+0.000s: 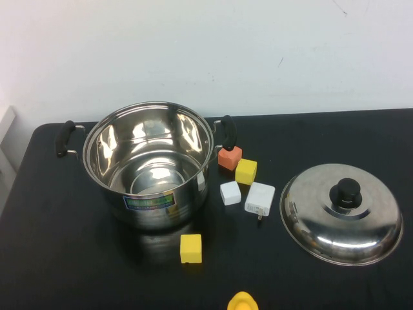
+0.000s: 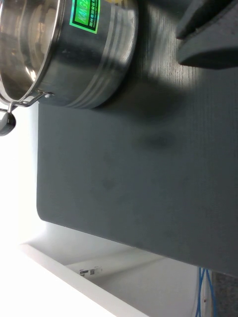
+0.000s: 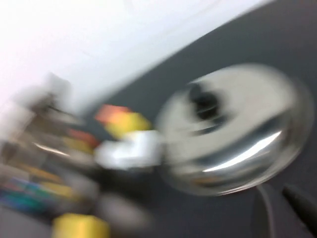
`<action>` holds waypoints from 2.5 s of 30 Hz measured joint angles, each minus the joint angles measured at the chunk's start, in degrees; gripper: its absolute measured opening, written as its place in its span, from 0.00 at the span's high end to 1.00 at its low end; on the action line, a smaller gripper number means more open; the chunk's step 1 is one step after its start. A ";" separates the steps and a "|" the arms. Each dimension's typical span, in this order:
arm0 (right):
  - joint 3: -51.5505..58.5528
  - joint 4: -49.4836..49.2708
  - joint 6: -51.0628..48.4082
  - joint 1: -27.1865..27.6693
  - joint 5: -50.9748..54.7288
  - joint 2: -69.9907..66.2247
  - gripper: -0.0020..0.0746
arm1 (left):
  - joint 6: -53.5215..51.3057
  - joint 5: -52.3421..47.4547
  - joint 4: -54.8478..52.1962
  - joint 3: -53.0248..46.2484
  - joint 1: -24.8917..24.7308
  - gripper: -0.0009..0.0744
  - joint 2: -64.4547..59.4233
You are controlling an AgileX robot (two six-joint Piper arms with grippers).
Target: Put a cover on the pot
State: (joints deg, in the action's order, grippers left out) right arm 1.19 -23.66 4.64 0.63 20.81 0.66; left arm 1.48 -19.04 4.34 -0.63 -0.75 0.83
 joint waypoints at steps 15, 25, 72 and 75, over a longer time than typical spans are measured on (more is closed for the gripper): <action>0.32 -19.38 -11.99 0.00 -4.41 0.00 0.96 | 0.00 0.00 0.00 0.00 0.00 0.99 0.00; -9.78 -29.60 -38.89 0.00 1.62 -1.10 0.97 | -0.12 0.00 0.00 0.00 0.00 0.99 0.00; -29.84 11.26 -16.32 -26.46 -85.43 -100.06 0.22 | -0.01 0.00 0.00 0.00 0.00 0.99 0.00; -31.89 9.74 -16.32 -26.19 -85.43 -105.31 0.22 | -0.01 0.00 0.00 0.00 0.00 0.99 0.00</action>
State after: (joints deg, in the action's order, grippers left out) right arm -30.69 -13.92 -11.68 -25.56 -64.61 -104.65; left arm 1.47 -19.04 4.34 -0.63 -0.75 0.83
